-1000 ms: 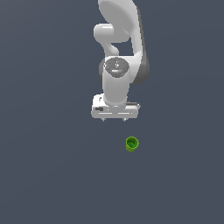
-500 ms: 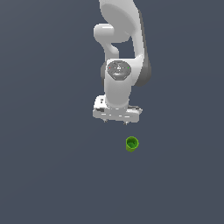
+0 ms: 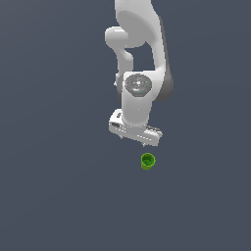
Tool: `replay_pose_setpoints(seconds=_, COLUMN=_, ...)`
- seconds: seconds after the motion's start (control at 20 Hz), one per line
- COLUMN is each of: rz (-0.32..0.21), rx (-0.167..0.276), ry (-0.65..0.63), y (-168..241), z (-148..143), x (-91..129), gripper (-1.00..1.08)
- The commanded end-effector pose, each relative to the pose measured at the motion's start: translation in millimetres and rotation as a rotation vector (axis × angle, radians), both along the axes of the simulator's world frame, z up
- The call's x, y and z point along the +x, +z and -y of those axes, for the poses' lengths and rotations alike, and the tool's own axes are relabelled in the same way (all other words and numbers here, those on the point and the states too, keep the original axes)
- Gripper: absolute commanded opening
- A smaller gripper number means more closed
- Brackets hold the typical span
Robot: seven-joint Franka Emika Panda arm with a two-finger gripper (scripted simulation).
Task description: Pick up the object and move it to a goal position.
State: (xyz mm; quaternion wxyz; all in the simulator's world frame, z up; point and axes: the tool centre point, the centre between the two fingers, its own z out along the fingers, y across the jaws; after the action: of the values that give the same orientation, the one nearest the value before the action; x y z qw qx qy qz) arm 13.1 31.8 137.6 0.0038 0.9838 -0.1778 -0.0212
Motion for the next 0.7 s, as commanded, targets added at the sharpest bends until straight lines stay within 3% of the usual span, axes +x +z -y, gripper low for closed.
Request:
replay_pose_setpoints(seconds=0.0, rz=0.002, rx=-0.002, ry=-0.064, y=-3, z=-4, x=4, gripper=1.0)
replay_pose_setpoints(seconds=0.65, rz=0.015, rx=-0.01, ry=-0.39, y=-19, z=-26, x=24, gripper=1.0)
